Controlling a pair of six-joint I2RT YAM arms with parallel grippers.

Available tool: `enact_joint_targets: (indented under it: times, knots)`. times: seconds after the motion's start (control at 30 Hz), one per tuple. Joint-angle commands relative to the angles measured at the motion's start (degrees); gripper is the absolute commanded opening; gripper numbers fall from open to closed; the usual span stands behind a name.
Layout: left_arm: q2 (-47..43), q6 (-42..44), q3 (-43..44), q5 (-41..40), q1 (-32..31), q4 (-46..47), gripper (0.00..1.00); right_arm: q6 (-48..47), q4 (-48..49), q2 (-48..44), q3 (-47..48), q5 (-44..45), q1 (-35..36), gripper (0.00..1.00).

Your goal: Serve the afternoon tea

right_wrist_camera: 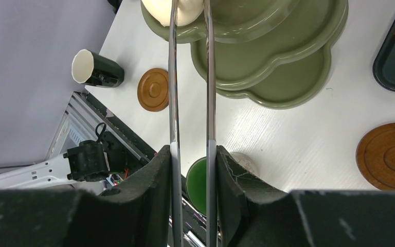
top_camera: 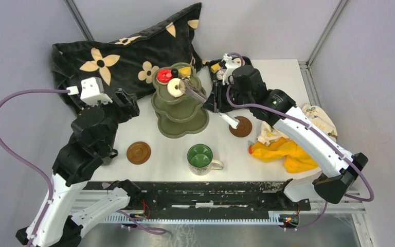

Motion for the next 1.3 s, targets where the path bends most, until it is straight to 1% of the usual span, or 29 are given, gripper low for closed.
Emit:
enact_joint_targets:
  times: [0.0, 0.2, 0.3, 0.37, 0.53, 0.67, 0.73, 0.8, 0.97, 1.1, 1.17, 1.27]
  knots:
    - [-0.53, 1.60, 0.43, -1.91, 0.03, 0.90, 0.85, 0.50, 5.17, 0.39, 2.72, -0.66, 0.27, 0.26]
    - [-0.61, 1.23, -0.13, -2.20, 0.02, 1.57, 0.85, 0.01, 4.32, 0.96, 3.55, -1.61, 0.37, 0.41]
    - [-0.30, 1.19, -0.23, -2.02, 0.03, 1.53, 0.85, -0.25, 3.66, 0.46, 4.01, -1.08, 0.37, 0.47]
    - [-0.10, 1.14, -0.21, -1.95, 0.02, 1.51, 0.86, -0.64, 3.22, -0.37, 4.24, 0.12, 0.37, 0.49]
    - [0.51, 0.72, -0.06, -0.96, 0.03, 1.77, 0.86, -1.95, 2.30, -2.93, 4.80, 4.07, 0.38, 0.49]
    - [1.31, 0.29, 0.16, 0.27, 0.02, 1.69, 0.86, -4.01, 0.68, -6.83, 4.73, 10.80, 0.24, 0.46]
    - [1.76, 0.17, 0.16, 1.01, 0.00, 1.69, 0.86, -4.89, -1.05, -8.92, 4.53, 15.18, -0.65, 0.46]
    - [2.27, 0.09, 0.09, 1.95, -0.02, 1.69, 0.86, -5.36, -2.31, -10.86, 3.50, 16.24, -3.03, 0.46]
    - [4.53, -0.09, -0.19, 4.21, 0.03, 1.43, 0.86, -4.64, -4.26, -14.96, -2.27, 12.49, -12.99, 0.45]
    - [5.18, -0.18, -0.81, 4.58, 0.03, 1.42, 0.86, -3.98, -3.78, -16.24, -9.99, 8.43, -20.25, 0.45]
    - [5.46, -0.32, -1.33, 5.92, 0.04, 1.51, 0.86, -3.21, -2.27, -15.22, -14.38, 5.83, -22.22, 0.45]
    - [6.22, -0.73, -1.85, 6.73, 0.00, 1.44, 0.86, -2.38, 0.00, -11.77, -18.14, 4.28, -22.73, 0.45]
